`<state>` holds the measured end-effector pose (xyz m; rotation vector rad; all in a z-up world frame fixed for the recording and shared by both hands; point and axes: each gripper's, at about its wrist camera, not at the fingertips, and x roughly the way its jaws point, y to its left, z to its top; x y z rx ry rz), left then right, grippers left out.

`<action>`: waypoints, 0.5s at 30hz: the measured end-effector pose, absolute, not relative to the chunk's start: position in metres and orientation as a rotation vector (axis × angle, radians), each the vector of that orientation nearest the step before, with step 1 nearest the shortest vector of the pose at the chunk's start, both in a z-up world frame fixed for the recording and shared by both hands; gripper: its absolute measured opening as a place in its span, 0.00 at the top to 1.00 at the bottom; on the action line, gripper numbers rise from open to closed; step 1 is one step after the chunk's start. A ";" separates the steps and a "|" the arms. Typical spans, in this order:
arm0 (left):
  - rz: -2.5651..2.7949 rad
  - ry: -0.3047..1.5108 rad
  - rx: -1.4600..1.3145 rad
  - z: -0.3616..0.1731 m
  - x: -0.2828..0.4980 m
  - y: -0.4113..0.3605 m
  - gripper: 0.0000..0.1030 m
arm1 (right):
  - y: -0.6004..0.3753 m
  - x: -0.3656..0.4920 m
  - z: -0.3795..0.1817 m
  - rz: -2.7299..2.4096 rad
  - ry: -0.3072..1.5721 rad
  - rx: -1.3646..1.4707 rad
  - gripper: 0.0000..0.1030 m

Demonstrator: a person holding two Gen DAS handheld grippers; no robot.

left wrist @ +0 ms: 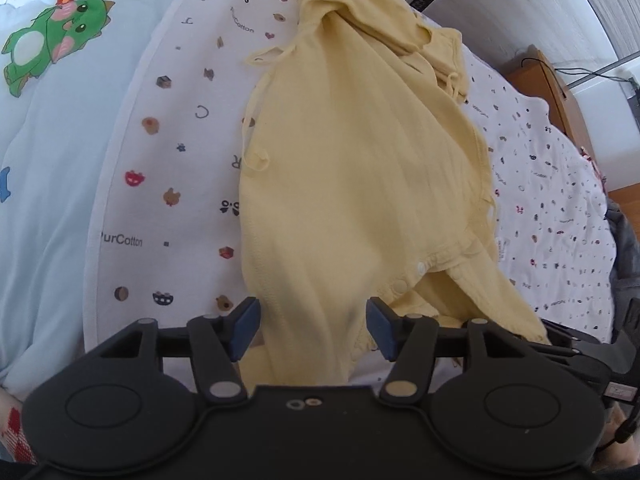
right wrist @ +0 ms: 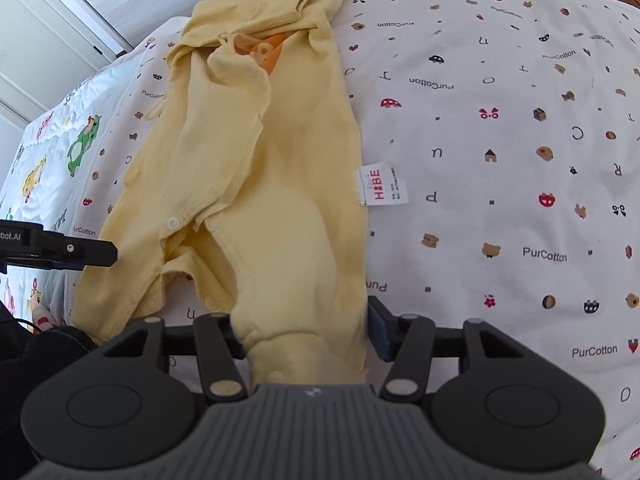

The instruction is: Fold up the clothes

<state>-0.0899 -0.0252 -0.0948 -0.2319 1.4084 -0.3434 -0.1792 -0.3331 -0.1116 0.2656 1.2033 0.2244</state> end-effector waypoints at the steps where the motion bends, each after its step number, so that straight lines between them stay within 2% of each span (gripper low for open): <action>1: -0.337 1.407 -0.239 -0.099 -0.091 -0.025 0.43 | -0.332 -0.179 -0.112 0.223 1.203 0.260 0.44; 5: -0.317 1.381 -0.296 -0.110 -0.099 -0.020 0.43 | -0.330 -0.178 -0.115 0.222 1.197 0.238 0.46; 9: -0.327 1.339 -0.338 -0.110 -0.105 -0.018 0.46 | -0.329 -0.179 -0.112 0.233 1.185 0.253 0.61; 12: -0.339 1.321 -0.329 -0.106 -0.107 -0.021 0.48 | -0.325 -0.179 -0.110 0.240 1.182 0.239 0.66; 15: -0.338 1.297 -0.288 -0.100 -0.111 -0.024 0.58 | -0.321 -0.179 -0.108 0.247 1.177 0.222 0.70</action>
